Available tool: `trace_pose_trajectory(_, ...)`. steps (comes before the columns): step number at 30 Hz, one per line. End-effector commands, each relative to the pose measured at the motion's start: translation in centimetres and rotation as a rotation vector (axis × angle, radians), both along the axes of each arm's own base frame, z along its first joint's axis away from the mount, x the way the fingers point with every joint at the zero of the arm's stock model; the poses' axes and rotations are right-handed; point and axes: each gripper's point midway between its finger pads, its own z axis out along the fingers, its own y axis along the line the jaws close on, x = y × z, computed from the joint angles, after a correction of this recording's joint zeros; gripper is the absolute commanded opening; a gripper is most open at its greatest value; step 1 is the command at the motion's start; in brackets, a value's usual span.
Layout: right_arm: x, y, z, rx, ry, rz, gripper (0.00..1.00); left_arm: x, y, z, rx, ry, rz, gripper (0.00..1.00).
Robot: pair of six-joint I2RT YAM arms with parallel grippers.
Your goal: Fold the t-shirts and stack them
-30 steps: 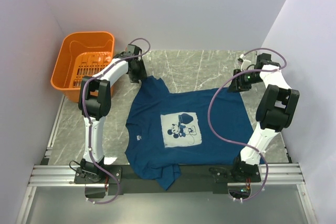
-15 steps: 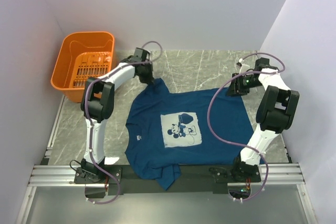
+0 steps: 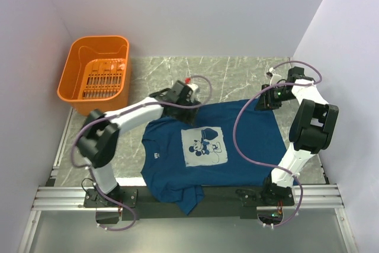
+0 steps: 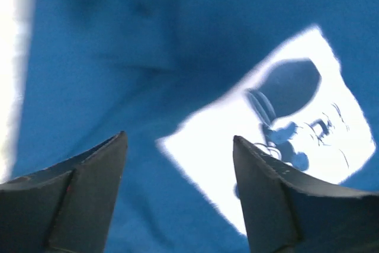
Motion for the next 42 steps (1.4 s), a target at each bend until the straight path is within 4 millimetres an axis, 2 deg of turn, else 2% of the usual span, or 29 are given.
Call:
trace_pose_trajectory(1,0.3,0.1,1.4,-0.004,-0.059,0.006,0.47,4.4,3.4,6.6,-0.061,-0.221,0.239,0.78)
trace_pose_trajectory(2,0.2,0.2,1.4,0.0,-0.057,0.006,0.47,4.8,3.7,7.1,-0.089,-0.216,0.266,0.79)
trace_pose_trajectory(4,0.2,0.3,1.4,0.001,-0.054,0.009,0.47,5.1,3.6,7.0,-0.102,-0.186,0.273,0.78)
trace_pose_trajectory(7,0.1,0.5,1.4,0.004,-0.054,0.013,0.47,5.2,3.1,4.9,-0.081,-0.139,0.249,0.75)
trace_pose_trajectory(10,0.0,0.5,1.4,0.0,-0.055,0.012,0.47,5.4,1.5,3.0,-0.093,-0.061,0.225,0.67)
trace_pose_trajectory(12,-0.1,0.5,1.4,-0.004,-0.057,0.011,0.47,5.5,1.3,2.5,-0.085,-0.036,0.237,0.62)
trace_pose_trajectory(16,-0.4,0.5,1.2,-0.007,-0.056,0.01,0.47,6.4,0.8,2.0,-0.099,-0.005,0.287,0.59)
trace_pose_trajectory(20,-0.5,0.5,1.1,-0.004,-0.052,0.01,0.47,7.0,0.7,0.7,-0.096,0.037,0.334,0.59)
trace_pose_trajectory(25,-0.4,0.6,1.1,0.0,-0.05,0.009,0.47,7.6,-0.4,0.0,-0.104,0.069,0.335,0.5)
trace_pose_trajectory(29,-0.4,0.6,1.0,-0.003,-0.051,0.01,0.47,7.6,-0.3,-1.3,-0.072,0.1,0.336,0.5)
trace_pose_trajectory(35,-0.3,0.5,1.0,-0.002,-0.05,0.004,0.47,7.5,-0.5,-1.7,-0.058,0.116,0.31,0.49)
trace_pose_trajectory(37,-0.2,0.5,1.1,0.0,-0.051,0.004,0.47,7.5,-0.7,-1.8,-0.059,0.122,0.298,0.41)
trace_pose_trajectory(38,-0.2,0.5,1.2,-0.003,-0.053,0.005,0.47,7.4,-0.9,-1.7,-0.062,0.126,0.289,0.28)
trace_pose_trajectory(40,-0.3,0.6,1.1,0.0,-0.049,0.006,0.47,7.7,-1.2,-1.3,-0.075,0.119,0.279,0.15)
trace_pose_trajectory(41,-0.2,0.5,1.2,-0.001,-0.052,0.004,0.47,7.7,-1.4,-1.0,-0.08,0.114,0.274,0.03)
trace_pose_trajectory(42,-0.3,0.5,1.1,-0.002,-0.05,0.004,0.47,7.8,-1.7,-0.5,-0.092,0.107,0.261,0.01)
